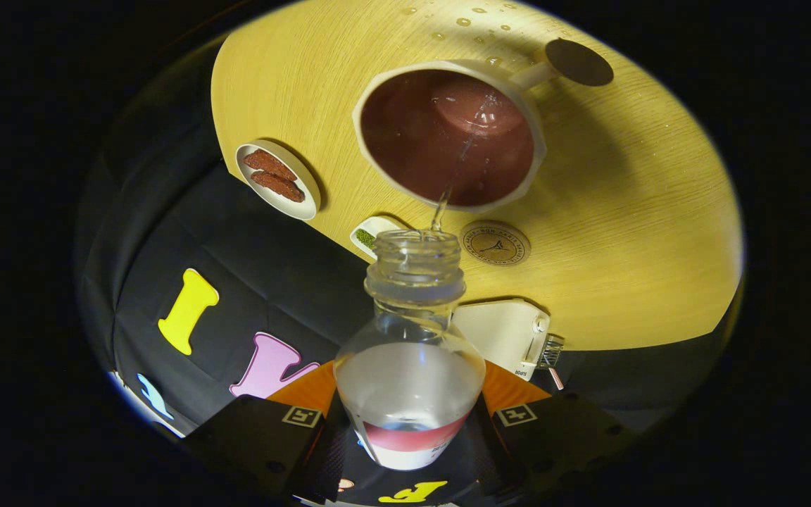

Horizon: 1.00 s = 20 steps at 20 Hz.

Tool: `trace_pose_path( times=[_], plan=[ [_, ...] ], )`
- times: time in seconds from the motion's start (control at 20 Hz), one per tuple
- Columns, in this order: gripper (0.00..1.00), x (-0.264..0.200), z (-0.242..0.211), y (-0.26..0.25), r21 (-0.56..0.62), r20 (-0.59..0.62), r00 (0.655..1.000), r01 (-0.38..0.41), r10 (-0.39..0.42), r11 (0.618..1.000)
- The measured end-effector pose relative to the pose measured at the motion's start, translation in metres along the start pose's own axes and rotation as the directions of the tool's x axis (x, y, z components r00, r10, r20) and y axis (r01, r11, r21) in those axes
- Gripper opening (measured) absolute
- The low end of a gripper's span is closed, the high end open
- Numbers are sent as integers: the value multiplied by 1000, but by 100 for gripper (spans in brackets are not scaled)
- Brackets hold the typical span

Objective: Take the bottle from table, then pour the juice into the cup, finally place the bottle on the coaster

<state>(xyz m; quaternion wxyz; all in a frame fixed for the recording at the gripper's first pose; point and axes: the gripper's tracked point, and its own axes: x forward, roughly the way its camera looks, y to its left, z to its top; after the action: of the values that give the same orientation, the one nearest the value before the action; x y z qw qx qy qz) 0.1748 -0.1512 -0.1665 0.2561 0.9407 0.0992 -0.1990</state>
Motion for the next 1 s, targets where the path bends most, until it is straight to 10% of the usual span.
trace_pose_path(
  times=[1.0],
  plan=[
    [75,-12,-11,17,78,-8,1000,-11,12,997]
  ],
)
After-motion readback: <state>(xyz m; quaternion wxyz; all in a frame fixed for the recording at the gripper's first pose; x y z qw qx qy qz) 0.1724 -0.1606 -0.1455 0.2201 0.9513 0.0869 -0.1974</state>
